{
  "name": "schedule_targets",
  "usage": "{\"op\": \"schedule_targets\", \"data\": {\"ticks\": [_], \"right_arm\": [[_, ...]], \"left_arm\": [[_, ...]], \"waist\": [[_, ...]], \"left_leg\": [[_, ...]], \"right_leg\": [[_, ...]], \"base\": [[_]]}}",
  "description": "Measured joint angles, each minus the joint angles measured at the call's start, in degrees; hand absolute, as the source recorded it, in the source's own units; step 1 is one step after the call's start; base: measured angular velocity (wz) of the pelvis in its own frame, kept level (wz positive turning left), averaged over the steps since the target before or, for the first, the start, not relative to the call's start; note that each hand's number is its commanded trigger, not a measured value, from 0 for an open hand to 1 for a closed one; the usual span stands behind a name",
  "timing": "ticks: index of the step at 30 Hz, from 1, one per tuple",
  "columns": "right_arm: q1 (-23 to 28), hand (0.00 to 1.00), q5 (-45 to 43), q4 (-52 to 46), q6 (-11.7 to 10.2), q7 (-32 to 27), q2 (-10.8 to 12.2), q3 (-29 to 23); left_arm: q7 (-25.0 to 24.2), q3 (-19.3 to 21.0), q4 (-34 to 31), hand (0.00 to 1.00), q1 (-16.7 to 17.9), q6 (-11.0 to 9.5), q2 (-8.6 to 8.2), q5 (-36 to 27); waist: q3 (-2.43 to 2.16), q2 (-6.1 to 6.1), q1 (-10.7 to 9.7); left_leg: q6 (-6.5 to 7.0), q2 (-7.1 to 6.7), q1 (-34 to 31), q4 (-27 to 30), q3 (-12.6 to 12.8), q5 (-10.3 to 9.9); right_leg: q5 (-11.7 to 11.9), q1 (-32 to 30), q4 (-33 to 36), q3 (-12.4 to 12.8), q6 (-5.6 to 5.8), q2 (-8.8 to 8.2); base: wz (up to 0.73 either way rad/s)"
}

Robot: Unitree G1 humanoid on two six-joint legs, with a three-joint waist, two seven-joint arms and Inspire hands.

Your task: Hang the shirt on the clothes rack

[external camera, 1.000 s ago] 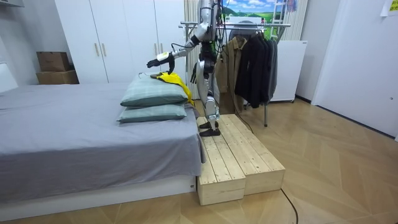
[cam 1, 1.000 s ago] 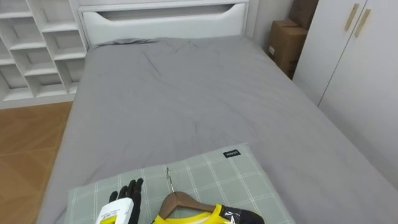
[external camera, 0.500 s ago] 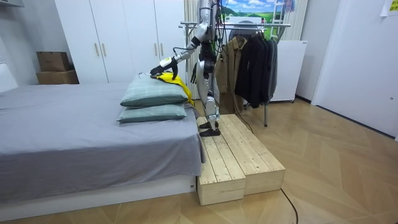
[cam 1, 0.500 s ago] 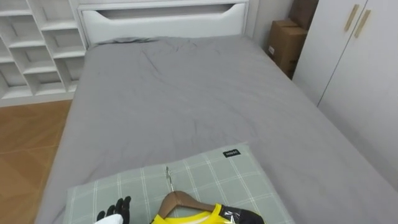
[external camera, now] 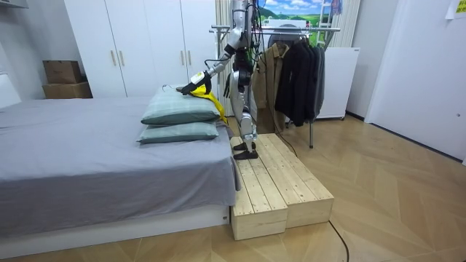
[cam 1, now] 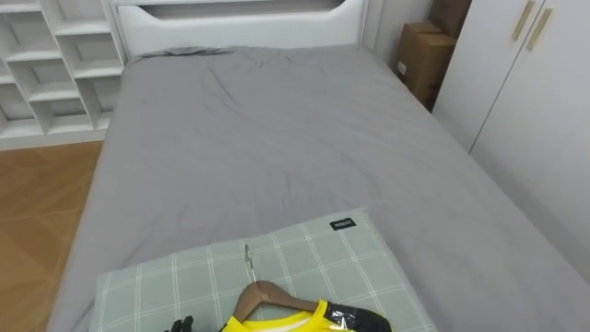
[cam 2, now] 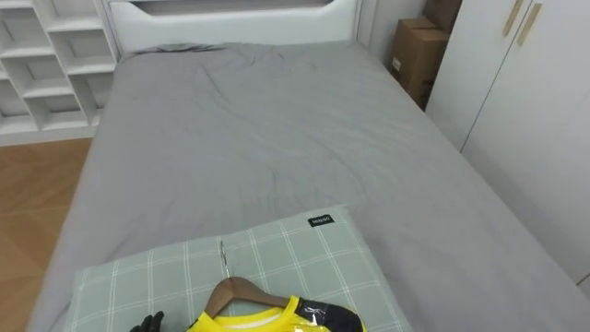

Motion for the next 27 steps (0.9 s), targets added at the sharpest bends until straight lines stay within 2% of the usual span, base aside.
{"op": "schedule_targets", "data": {"ticks": [5,9,27], "right_arm": [[0.1,0.00,0.1,0.0,0.0,-0.2,0.1,0.0],[0.1,0.00,0.1,0.0,0.0,-0.4,0.1,0.0],[-0.1,0.00,0.1,0.0,-0.1,0.0,0.1,1.4]], "left_arm": [[0.0,1.0,0.8,0.00,0.0,0.0,-0.39,0.0],[0.0,1.5,1.0,0.00,0.0,0.0,-1.31,0.0],[0.1,1.4,2.0,0.00,0.0,0.0,-1.92,0.0]], "waist": [[-0.03,0.05,0.4],[-0.03,0.04,1.1],[-0.04,0.04,1.2]], "left_leg": [[0.00,0.00,0.0,0.0,0.1,0.0],[0.00,0.00,0.0,0.0,0.1,0.0],[0.00,0.01,-0.6,0.0,0.2,0.0]], "right_leg": [[0.0,0.0,0.0,0.0,0.00,0.02],[0.0,0.0,0.0,0.0,0.00,0.02],[0.0,-0.6,0.1,0.0,0.00,0.02]], "base": [[0.00],[0.00],[0.00]]}}
